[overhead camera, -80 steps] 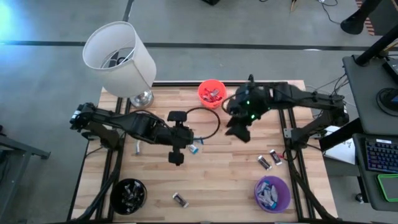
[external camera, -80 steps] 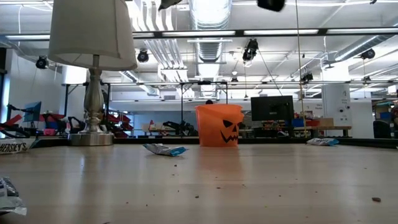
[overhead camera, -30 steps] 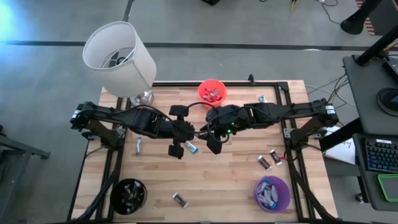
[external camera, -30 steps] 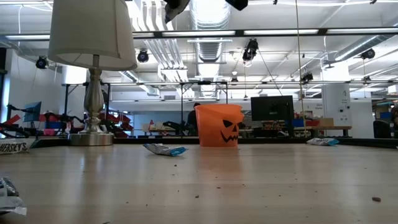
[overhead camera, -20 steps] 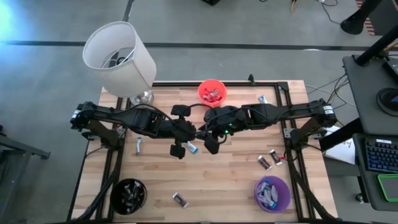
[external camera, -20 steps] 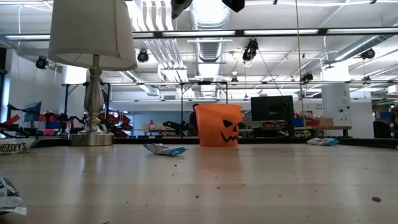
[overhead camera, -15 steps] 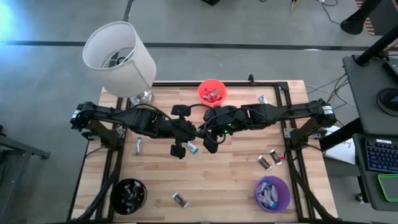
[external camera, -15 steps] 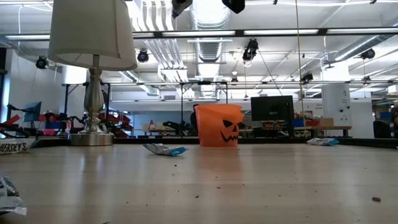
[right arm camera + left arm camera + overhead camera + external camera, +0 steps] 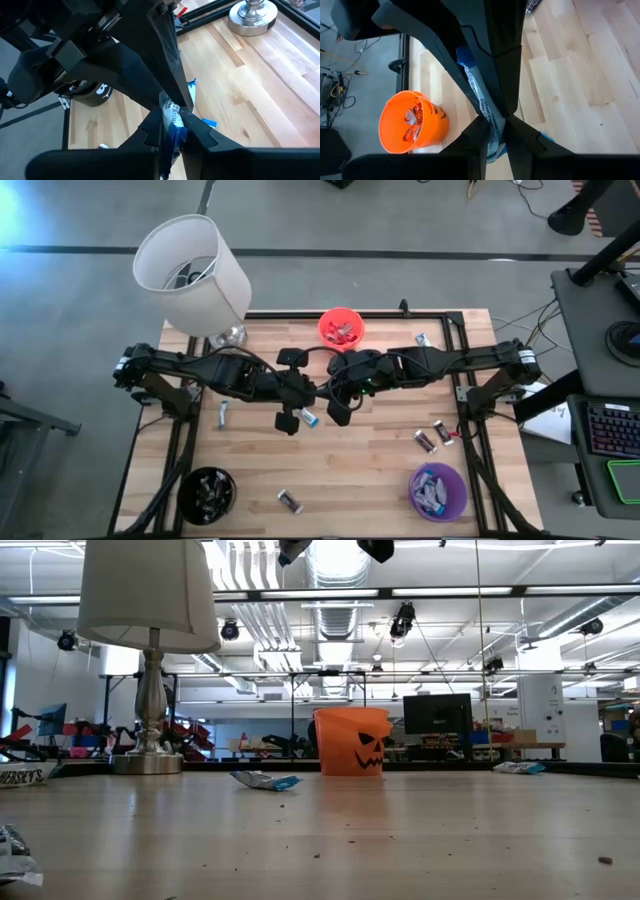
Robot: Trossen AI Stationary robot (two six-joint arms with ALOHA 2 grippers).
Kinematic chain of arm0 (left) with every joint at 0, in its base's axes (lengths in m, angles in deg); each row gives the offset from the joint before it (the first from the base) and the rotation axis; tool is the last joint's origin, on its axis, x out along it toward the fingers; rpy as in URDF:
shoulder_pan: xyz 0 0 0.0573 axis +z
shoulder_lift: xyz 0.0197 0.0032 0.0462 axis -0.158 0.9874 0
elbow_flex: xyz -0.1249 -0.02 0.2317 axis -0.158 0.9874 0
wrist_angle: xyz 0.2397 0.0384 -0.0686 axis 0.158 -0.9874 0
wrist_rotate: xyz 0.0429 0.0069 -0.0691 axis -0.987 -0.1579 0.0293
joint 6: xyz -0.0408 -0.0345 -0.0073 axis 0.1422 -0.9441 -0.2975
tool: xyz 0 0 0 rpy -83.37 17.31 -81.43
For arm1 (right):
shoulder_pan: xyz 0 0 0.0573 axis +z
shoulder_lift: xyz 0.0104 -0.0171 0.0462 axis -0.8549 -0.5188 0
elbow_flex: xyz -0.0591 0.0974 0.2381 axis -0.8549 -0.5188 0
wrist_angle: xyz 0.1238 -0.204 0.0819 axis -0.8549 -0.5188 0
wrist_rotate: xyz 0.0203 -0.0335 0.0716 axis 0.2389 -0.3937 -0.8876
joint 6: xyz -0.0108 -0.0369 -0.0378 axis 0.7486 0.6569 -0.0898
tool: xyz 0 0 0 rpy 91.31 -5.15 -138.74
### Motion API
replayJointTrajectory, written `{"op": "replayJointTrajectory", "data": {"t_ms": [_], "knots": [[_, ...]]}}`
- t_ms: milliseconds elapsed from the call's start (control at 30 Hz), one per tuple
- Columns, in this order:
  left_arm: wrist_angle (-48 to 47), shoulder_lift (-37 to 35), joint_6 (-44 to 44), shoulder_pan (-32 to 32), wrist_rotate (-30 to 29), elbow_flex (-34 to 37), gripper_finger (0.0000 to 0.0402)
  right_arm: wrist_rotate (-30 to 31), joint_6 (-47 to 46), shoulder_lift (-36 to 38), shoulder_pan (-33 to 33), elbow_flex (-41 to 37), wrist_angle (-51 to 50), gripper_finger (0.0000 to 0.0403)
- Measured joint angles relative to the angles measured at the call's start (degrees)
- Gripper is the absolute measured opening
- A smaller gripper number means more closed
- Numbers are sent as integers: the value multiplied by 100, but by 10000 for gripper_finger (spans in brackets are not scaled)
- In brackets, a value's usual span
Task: Organize candy in baskets
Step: Put the white chocolate into the purple bucket
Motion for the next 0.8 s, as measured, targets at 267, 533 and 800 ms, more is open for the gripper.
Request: {"op": "replayJointTrajectory", "data": {"t_ms": [267, 533, 800], "knots": [[7, 0, -2, 7, -128, 0, 42, -17, -26, 56, 0, 0, -20, 29], [-2, 0, -2, 27, -195, 0, 85, -59, -45, 92, 0, -2, -57, 28], [-279, 0, -4, 39, -551, -2, 125, -125, -153, 210, 7, -4, -450, 27]]}}
